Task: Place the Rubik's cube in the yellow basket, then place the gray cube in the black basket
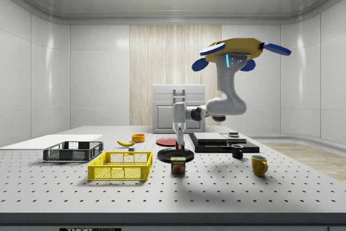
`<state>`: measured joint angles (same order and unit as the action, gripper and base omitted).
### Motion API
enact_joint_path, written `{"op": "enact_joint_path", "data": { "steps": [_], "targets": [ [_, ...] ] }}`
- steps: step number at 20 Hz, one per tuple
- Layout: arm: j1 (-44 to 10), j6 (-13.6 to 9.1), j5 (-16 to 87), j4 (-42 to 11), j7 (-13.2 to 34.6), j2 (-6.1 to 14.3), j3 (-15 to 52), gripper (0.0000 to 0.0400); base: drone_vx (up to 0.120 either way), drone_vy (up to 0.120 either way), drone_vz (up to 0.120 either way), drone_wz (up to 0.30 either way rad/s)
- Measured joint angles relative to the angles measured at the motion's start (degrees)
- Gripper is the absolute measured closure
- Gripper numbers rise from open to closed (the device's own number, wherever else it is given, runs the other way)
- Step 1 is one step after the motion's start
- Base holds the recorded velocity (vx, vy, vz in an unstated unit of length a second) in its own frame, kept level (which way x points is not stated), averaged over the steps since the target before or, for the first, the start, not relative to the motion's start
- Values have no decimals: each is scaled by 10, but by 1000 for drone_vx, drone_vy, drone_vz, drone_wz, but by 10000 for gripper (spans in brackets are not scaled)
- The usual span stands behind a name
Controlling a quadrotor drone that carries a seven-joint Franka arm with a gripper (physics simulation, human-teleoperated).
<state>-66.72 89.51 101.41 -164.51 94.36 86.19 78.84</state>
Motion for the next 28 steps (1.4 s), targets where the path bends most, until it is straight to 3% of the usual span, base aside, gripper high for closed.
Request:
{"op": "enact_joint_path", "data": {
  "steps": [25,28],
  "targets": [
    [-4,16,-7,1,3,17,2,114,120,0,0,0],
    [-4,17,-8,1,3,19,3,114,120,-93,0,0]
  ]
}}
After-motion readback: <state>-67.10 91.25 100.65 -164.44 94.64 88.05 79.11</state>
